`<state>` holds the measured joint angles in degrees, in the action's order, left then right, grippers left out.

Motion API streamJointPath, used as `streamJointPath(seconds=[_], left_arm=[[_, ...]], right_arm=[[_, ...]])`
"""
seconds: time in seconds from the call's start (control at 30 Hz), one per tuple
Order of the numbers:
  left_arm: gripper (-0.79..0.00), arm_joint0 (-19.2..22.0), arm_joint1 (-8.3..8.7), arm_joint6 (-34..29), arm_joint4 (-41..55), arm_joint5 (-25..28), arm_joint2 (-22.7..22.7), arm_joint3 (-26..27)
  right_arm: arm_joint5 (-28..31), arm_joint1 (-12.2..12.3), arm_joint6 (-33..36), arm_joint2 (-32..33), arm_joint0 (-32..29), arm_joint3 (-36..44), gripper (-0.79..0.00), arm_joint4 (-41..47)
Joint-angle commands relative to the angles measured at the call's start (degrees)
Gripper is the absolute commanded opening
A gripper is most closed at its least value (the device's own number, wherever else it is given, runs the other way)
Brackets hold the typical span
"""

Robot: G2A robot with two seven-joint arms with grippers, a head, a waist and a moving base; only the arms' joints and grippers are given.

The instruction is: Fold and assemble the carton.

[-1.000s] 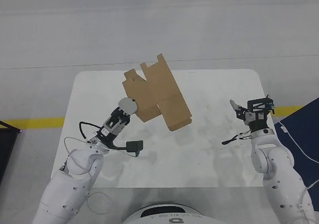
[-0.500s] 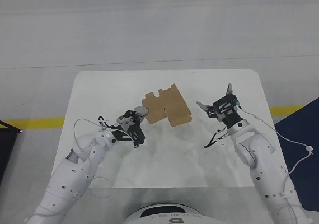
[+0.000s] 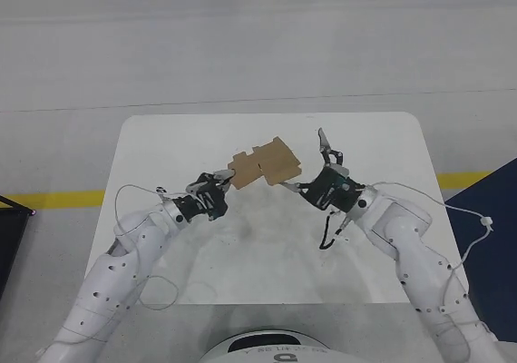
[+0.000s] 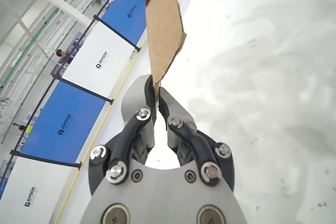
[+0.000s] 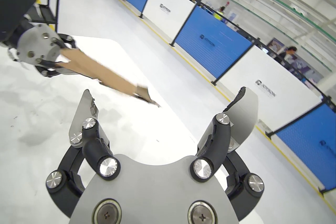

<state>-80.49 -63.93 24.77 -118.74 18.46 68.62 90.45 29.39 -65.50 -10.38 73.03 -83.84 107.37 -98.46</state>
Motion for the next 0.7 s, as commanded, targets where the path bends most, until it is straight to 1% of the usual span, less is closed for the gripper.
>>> streamJointPath(seconds=[0.0,0.07,0.13,0.3,0.33,0.4,0.43,0.47,0.5,0.53,0.6,0.67], left_arm=[[-0.785,-0.2,0.14,-1.9,-3.6,-1.7,0.0,0.8],[-0.785,-0.4,0.3,-3.5,-7.0,-2.8,-0.1,1.9],[-0.785,-0.8,0.4,-4.1,-8.3,-3.3,-0.1,2.8],[-0.785,-1.6,0.71,-6.2,-12.9,-3.9,-0.2,5.5],[-0.785,-1.7,0.73,-6.5,-13.4,-3.9,-0.3,6.0],[-0.785,-1.9,0.75,-7.2,-14.3,-3.9,-0.6,6.8],[-0.785,-1.9,0.74,-7.3,-14.6,-3.9,-0.8,7.1],[-0.785,-2.0,0.72,-7.5,-14.7,-3.8,-1.0,7.3],[-0.785,-1.9,0.72,-7.5,-15.0,-3.7,-1.2,7.5],[-0.785,-1.9,0.73,-7.8,-15.3,-3.7,-1.3,7.6],[-0.785,-1.9,0.76,-8.4,-16.3,-3.9,-1.4,7.9],[-0.785,-1.9,0.79,-9.2,-17.4,-4.3,-1.4,8.1]], right_arm=[[1.1,0.1,-1.1,-1.1,0.7,-0.4,0.0,-2.8],[1.0,0.1,-1.9,-2.0,1.1,-0.8,0.0,-4.5],[1.4,0.2,-2.9,-2.6,1.4,-1.1,0.0,-5.5],[-0.2,0.6,-1.4,-3.3,1.1,-0.7,0.0,-12.5],[-0.7,0.6,-1.0,-3.4,1.0,-0.4,-0.049,-14.3],[-1.2,0.8,-1.0,-3.9,0.4,0.1,-0.102,-16.6],[-1.6,0.9,-1.0,-4.1,0.1,0.6,-0.169,-17.8],[-2.1,0.9,-0.6,-4.2,-0.1,0.9,-0.212,-19.1],[-3.1,1.0,0.3,-4.3,-0.4,1.2,-0.231,-20.7],[-4.0,1.0,1.0,-4.6,-0.7,1.5,-0.299,-21.7],[-4.5,1.0,1.4,-5.0,-1.1,1.6,-0.406,-22.6],[-4.5,1.1,1.2,-4.8,-1.3,1.7,-0.431,-22.7]])
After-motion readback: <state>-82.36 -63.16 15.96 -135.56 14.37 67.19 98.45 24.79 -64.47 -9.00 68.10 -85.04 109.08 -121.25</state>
